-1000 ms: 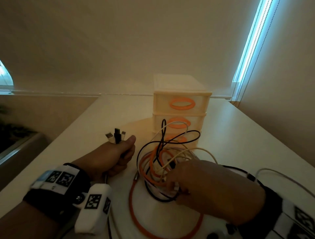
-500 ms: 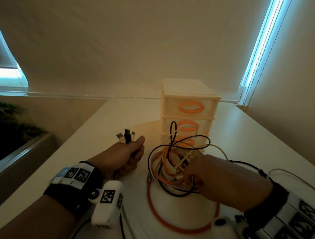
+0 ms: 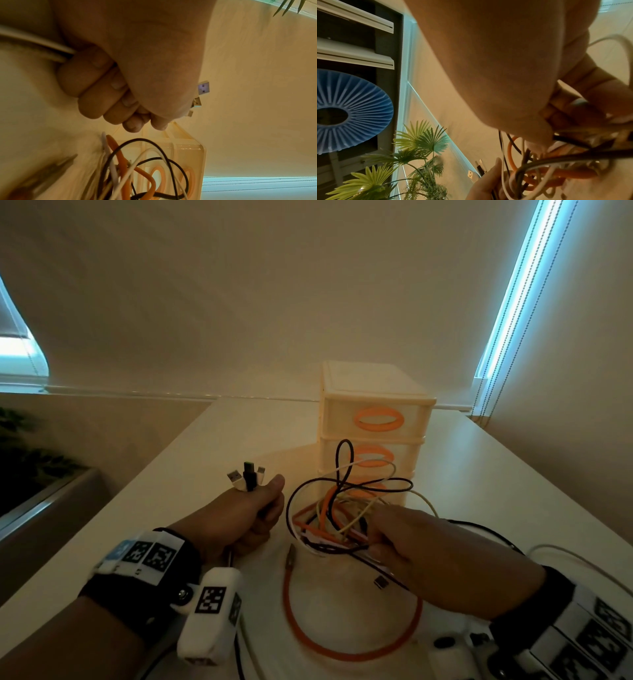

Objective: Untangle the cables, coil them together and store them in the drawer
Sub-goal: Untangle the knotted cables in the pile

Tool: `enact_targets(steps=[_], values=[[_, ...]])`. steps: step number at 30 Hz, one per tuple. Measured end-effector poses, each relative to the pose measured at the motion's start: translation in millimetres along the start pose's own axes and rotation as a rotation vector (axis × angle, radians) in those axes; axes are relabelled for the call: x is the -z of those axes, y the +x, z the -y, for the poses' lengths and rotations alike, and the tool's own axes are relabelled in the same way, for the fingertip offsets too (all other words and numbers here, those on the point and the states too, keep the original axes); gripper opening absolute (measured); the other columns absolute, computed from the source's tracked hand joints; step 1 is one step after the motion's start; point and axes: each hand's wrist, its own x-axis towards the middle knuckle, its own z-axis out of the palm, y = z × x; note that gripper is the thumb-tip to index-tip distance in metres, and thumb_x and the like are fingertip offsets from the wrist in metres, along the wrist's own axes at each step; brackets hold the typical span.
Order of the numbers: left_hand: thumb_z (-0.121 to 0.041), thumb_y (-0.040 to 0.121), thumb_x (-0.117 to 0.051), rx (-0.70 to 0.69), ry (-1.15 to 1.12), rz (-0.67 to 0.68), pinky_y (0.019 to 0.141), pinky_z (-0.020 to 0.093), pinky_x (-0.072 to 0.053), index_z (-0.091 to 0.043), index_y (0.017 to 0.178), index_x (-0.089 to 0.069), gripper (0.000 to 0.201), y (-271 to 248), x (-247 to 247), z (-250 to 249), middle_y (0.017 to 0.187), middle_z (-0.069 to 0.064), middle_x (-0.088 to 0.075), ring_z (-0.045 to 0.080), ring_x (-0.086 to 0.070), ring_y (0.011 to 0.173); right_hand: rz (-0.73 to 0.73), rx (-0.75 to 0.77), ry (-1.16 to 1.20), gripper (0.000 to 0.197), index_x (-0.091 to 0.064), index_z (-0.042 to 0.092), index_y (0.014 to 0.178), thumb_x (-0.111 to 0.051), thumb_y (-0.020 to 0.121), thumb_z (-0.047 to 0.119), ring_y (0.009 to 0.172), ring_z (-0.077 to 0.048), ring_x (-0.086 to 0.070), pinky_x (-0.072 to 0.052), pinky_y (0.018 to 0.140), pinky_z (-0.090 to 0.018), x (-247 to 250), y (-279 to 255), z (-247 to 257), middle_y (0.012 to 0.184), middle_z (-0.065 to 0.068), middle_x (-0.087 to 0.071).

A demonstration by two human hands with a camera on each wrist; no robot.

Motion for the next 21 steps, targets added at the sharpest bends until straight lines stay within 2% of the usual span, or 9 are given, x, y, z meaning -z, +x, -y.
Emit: enact_targets(steps=[4, 7, 9, 11, 14, 16, 18, 19, 21], values=[[-0.059, 0.1, -0.037, -0.018, -0.005, -0.019, 0.046, 0.023, -0.012, -0.016, 0.061, -0.042, 0.058, -2, 0, 0, 0.059, 0.002, -0.017, 0.014, -0.011, 0.049, -0.127, 0.055, -0.015, 0.01, -0.05, 0.026, 0.098, -0.043, 0.105, 0.028, 0.071, -0.008, -0.051, -0.041, 0.062, -0.02, -2, 5, -5, 0.085, 0.012, -0.053], [-0.056, 0.099, -0.04, -0.096, -0.002, -0.032, 0.048, 0.025, -0.013, -0.014, 0.063, -0.049, 0.057, -7, -3, -5, 0.061, 0.005, -0.016, 0.015, -0.012, 0.05, -0.23, 0.094, 0.011, 0.01, -0.057, 0.028, 0.106, -0.05, 0.101, 0.023, 0.066, -0.003, -0.052, -0.039, 0.056, -0.018, 3, 4, -6, 0.081, 0.016, -0.054], [-0.058, 0.1, -0.046, -0.202, -0.06, -0.014, 0.049, 0.026, -0.014, -0.011, 0.069, -0.053, 0.057, -14, -5, -13, 0.061, 0.006, -0.015, 0.015, -0.011, 0.051, -0.275, 0.112, 0.06, 0.01, -0.059, 0.029, 0.102, -0.053, 0.099, 0.021, 0.066, -0.005, -0.053, -0.043, 0.054, -0.022, 4, 2, -6, 0.079, 0.015, -0.057], [-0.059, 0.096, -0.051, -0.312, -0.101, 0.04, 0.047, 0.024, -0.018, -0.007, 0.074, -0.053, 0.056, -22, -11, -22, 0.059, 0.004, -0.015, 0.016, -0.011, 0.049, -0.264, 0.093, 0.117, 0.009, -0.056, 0.029, 0.096, -0.051, 0.099, 0.022, 0.069, -0.01, -0.053, -0.046, 0.058, -0.028, 3, 0, -5, 0.081, 0.012, -0.056], [-0.05, 0.1, -0.046, -0.403, -0.078, 0.129, 0.045, 0.024, -0.019, -0.002, 0.083, -0.054, 0.051, -37, -28, -32, 0.058, 0.001, -0.018, 0.017, -0.011, 0.048, -0.221, 0.092, 0.117, 0.014, -0.047, 0.032, 0.088, -0.047, 0.102, 0.031, 0.079, -0.008, -0.048, -0.043, 0.066, -0.023, -2, 1, -4, 0.091, 0.016, -0.045], [-0.044, 0.103, -0.042, -0.412, 0.015, 0.166, 0.045, 0.025, -0.019, -0.004, 0.095, -0.061, 0.045, -43, -39, -33, 0.058, 0.001, -0.02, 0.017, -0.013, 0.047, -0.155, 0.052, 0.147, 0.021, -0.043, 0.037, 0.083, -0.045, 0.104, 0.036, 0.077, -0.003, -0.047, -0.04, 0.064, -0.02, -3, 4, -3, 0.089, 0.016, -0.045], [-0.039, 0.108, -0.041, -0.411, 0.21, 0.164, 0.046, 0.022, -0.025, -0.011, 0.11, -0.067, 0.038, -43, -48, -32, 0.054, -0.004, -0.033, 0.013, -0.026, 0.044, -0.093, -0.022, 0.231, 0.024, -0.045, 0.038, 0.08, -0.046, 0.104, 0.036, 0.071, 0.002, -0.048, -0.04, 0.061, -0.018, -1, 4, -4, 0.083, 0.013, -0.05], [-0.034, 0.107, -0.042, -0.423, 0.311, 0.161, 0.048, 0.016, -0.031, -0.015, 0.114, -0.069, 0.033, -41, -51, -31, 0.056, -0.006, -0.047, 0.006, -0.038, 0.045, -0.083, -0.047, 0.262, 0.024, -0.048, 0.037, 0.08, -0.047, 0.104, 0.036, 0.07, 0.002, -0.05, -0.041, 0.06, -0.018, -1, 4, -4, 0.082, 0.012, -0.053], [-0.027, 0.105, -0.047, -0.466, 0.456, 0.133, 0.062, 0.01, -0.042, -0.022, 0.112, -0.069, 0.023, -37, -55, -28, 0.083, -0.019, -0.068, -0.004, -0.061, 0.069, -0.097, -0.06, 0.294, 0.021, -0.052, 0.036, 0.082, -0.05, 0.103, 0.036, 0.073, -0.002, -0.054, -0.045, 0.062, -0.021, 0, 6, -4, 0.084, 0.01, -0.057]])
